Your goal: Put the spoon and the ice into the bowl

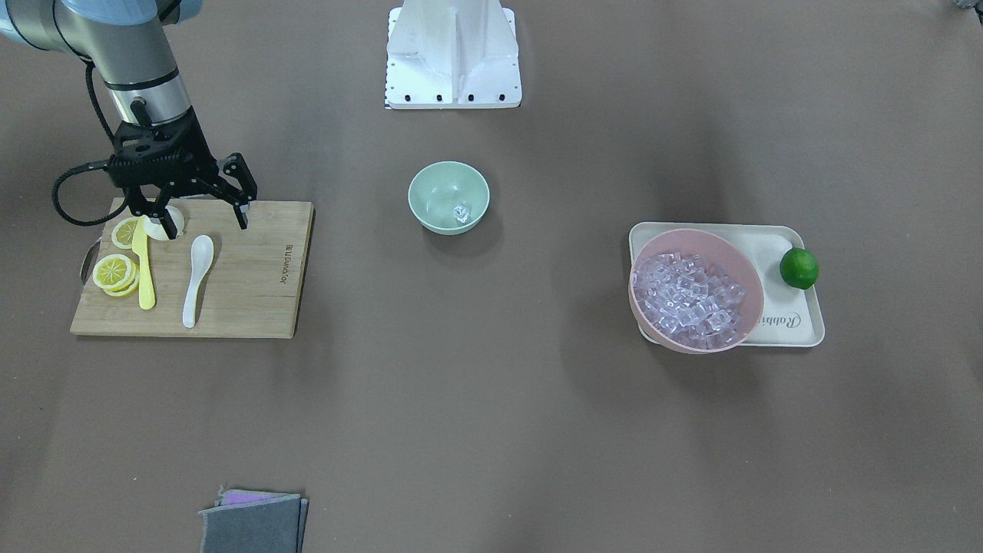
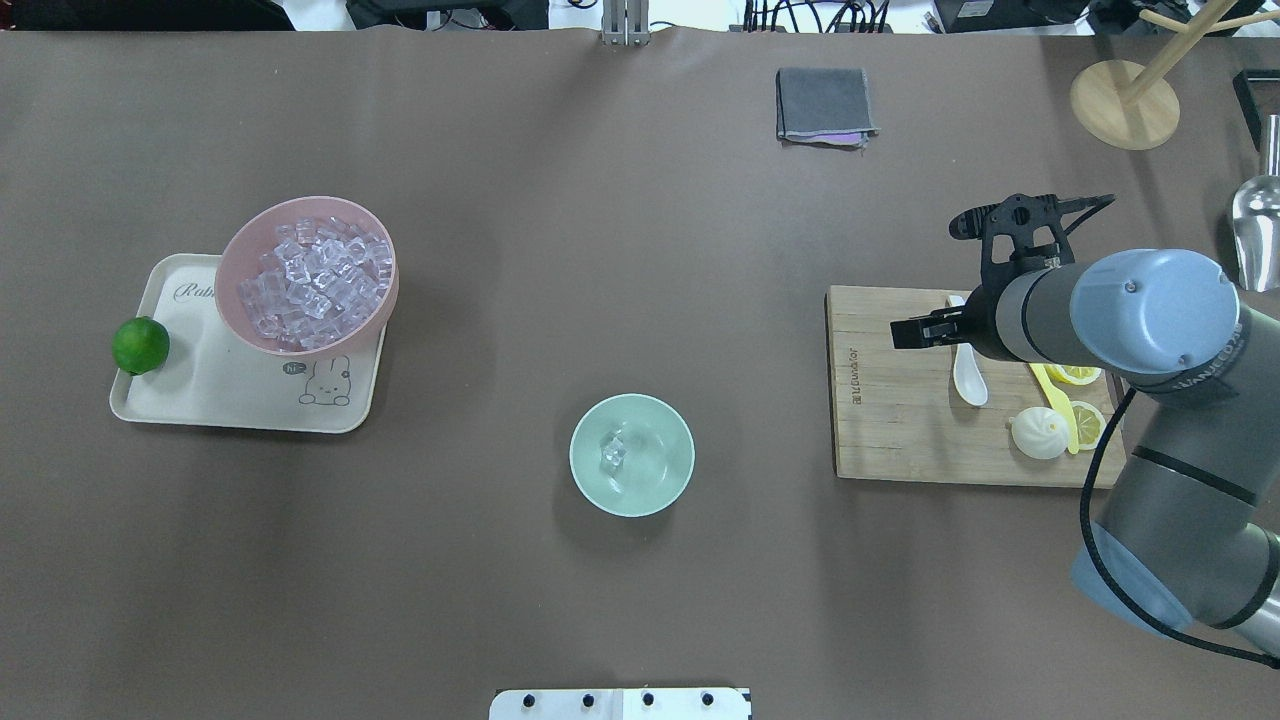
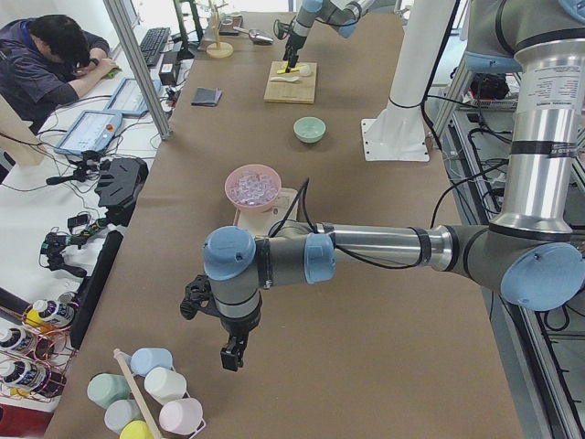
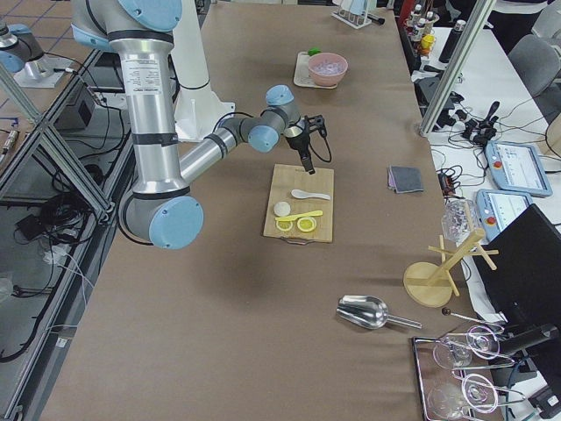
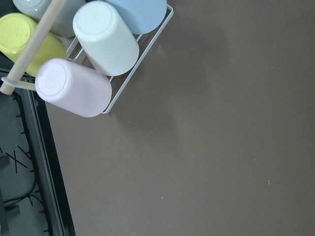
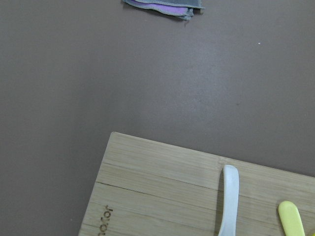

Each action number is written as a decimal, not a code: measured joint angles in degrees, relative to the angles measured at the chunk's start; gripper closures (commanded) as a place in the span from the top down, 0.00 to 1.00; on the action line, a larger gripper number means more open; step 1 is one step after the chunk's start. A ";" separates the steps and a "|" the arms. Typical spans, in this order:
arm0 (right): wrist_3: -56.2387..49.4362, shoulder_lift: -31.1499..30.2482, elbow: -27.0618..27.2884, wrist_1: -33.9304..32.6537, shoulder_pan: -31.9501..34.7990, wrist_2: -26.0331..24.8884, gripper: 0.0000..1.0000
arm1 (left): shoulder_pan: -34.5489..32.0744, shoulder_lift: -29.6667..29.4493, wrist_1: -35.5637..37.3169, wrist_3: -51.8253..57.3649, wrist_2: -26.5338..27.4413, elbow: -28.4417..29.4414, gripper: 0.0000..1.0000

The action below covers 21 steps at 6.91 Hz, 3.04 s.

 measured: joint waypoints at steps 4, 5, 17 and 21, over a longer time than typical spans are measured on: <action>3.71 -0.19 -9.60 11.95 0.27 -0.17 0.92 | -0.14 0.17 -0.14 -0.02 0.03 -0.55 0.98; 4.19 -0.62 -11.92 14.75 0.31 -0.21 0.84 | -0.15 0.18 -0.15 -0.02 0.03 -0.67 0.98; 9.42 -2.48 -13.17 16.42 0.22 -1.21 0.00 | -0.08 0.06 -0.23 -0.02 0.03 -1.18 0.98; 11.76 1.31 -10.08 12.69 0.02 -0.64 0.00 | -0.10 0.08 -0.24 -0.02 0.03 -1.13 0.98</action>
